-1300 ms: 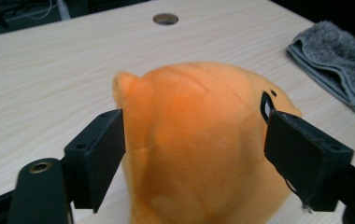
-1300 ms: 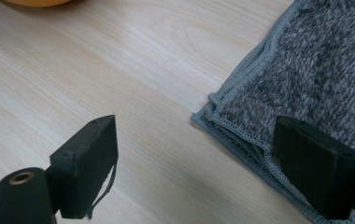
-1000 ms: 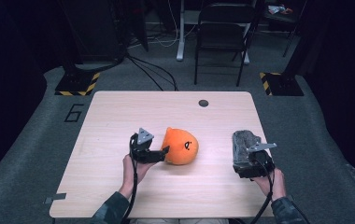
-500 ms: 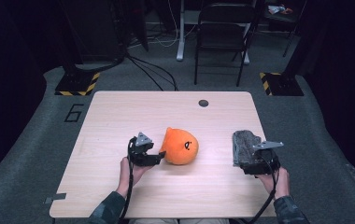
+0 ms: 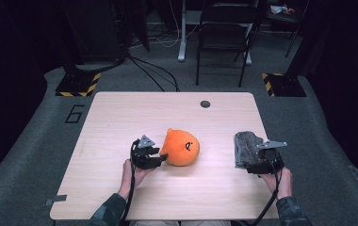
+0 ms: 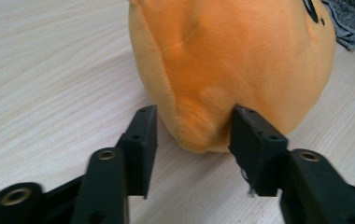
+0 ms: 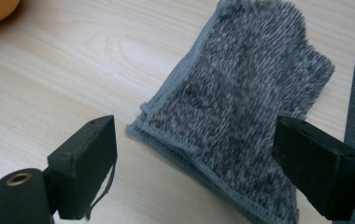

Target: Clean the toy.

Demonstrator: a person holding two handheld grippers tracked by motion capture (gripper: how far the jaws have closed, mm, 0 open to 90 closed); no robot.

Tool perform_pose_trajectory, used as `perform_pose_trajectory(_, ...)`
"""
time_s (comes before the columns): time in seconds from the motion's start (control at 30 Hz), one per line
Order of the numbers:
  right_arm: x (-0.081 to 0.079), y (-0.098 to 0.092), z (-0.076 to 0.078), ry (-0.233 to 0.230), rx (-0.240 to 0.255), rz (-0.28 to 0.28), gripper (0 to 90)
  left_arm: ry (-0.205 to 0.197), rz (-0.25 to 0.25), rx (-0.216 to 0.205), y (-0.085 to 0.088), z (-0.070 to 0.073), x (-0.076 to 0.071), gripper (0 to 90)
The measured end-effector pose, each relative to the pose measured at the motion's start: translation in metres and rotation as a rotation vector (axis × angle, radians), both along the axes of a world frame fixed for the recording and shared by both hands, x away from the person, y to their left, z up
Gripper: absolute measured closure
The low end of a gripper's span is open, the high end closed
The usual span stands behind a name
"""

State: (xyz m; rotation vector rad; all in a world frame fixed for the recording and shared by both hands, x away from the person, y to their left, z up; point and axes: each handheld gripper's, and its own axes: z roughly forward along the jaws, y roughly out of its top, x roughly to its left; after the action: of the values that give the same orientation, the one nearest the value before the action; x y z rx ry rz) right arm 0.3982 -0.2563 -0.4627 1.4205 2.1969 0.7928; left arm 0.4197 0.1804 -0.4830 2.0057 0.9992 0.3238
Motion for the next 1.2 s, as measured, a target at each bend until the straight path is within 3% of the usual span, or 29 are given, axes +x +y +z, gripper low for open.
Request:
perform_pose_trajectory(0.13, 0.007, 0.0, 0.001, -0.019, -0.002, -0.013, 12.4, 0.013, -0.015, 0.011, -0.001, 0.0, 0.0, 61.9)
perform_pose_trajectory(0.3, 0.017, 0.004, 0.009, -0.029, 0.009, -0.041, 11.6, -0.003, -0.009, 0.026, -0.002, -0.002, -0.001, 68.2)
perform_pose_trajectory(0.47, 0.03, 0.007, 0.014, -0.057, 0.027, -0.069, 9.7, 0.0, -0.011, 0.024, -0.003, -0.002, -0.002, 70.0)
perform_pose_trajectory(0.53, 0.037, 0.008, 0.012, -0.049, 0.036, -0.079, 9.6, -0.007, -0.012, 0.028, -0.003, -0.002, -0.002, 70.3)
perform_pose_trajectory(0.83, 0.062, 0.005, -0.012, 0.032, -0.031, -0.138, 6.7, -0.008, -0.015, 0.033, -0.003, -0.002, -0.002, 72.2)
perform_pose_trajectory(1.1, 0.069, -0.005, -0.032, 0.116, -0.02, -0.179, 13.2, -0.011, -0.012, 0.037, -0.004, -0.002, -0.003, 72.4)
perform_pose_trajectory(1.2, 0.069, -0.005, -0.039, 0.123, -0.033, -0.172, 14.6, -0.01, -0.014, 0.038, -0.004, -0.002, -0.002, 72.4)
